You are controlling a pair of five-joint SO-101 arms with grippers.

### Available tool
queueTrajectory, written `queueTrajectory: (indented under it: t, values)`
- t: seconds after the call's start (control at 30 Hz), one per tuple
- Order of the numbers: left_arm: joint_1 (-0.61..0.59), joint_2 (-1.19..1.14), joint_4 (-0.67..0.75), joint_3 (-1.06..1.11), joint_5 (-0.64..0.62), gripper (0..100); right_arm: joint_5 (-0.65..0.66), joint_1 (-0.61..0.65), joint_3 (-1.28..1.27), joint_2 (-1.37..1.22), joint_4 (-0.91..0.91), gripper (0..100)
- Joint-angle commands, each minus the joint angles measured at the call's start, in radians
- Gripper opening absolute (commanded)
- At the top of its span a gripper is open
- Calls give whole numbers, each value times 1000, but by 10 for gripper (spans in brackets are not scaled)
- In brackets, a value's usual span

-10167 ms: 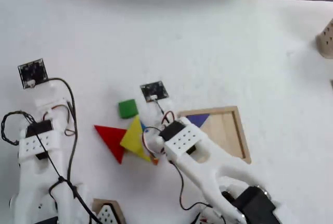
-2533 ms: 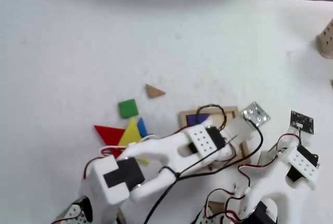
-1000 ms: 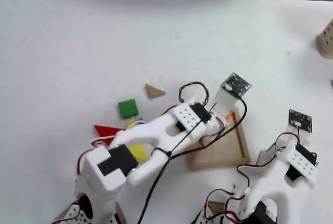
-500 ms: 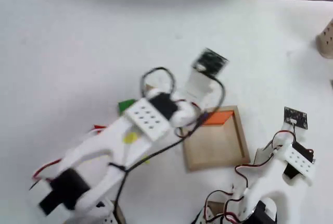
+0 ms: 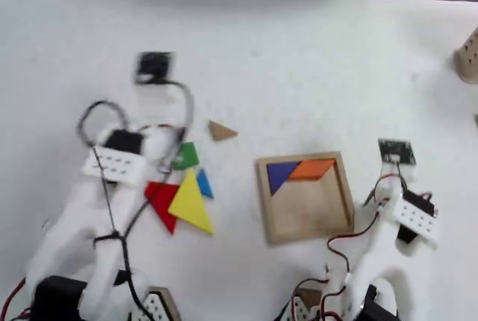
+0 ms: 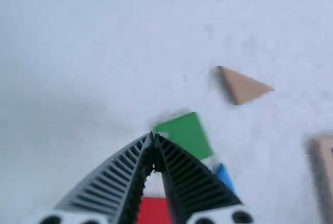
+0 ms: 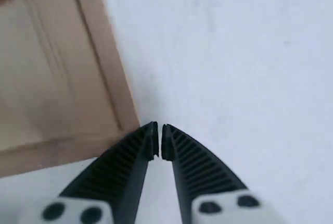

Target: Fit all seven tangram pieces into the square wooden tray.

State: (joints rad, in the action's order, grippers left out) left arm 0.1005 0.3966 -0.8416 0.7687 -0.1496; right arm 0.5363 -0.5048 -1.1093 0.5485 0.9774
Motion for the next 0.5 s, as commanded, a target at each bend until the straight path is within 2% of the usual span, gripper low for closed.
queueTrajectory:
  t: [0.0, 0.13, 0.2, 0.33, 0.47]
  values:
    - [-222, 48, 118, 118, 2, 27, 20, 61, 153, 30, 70, 22]
    - [-325, 48, 184, 186, 130, 27, 63, 117, 298, 21, 231, 76]
    - [-352, 48, 184, 189, 155, 27, 63, 154, 325, 21, 263, 91]
    - [-377, 48, 190, 186, 152, 27, 64, 229, 305, 19, 225, 74]
    - [-372, 48, 190, 187, 155, 27, 71, 282, 258, 19, 140, 139]
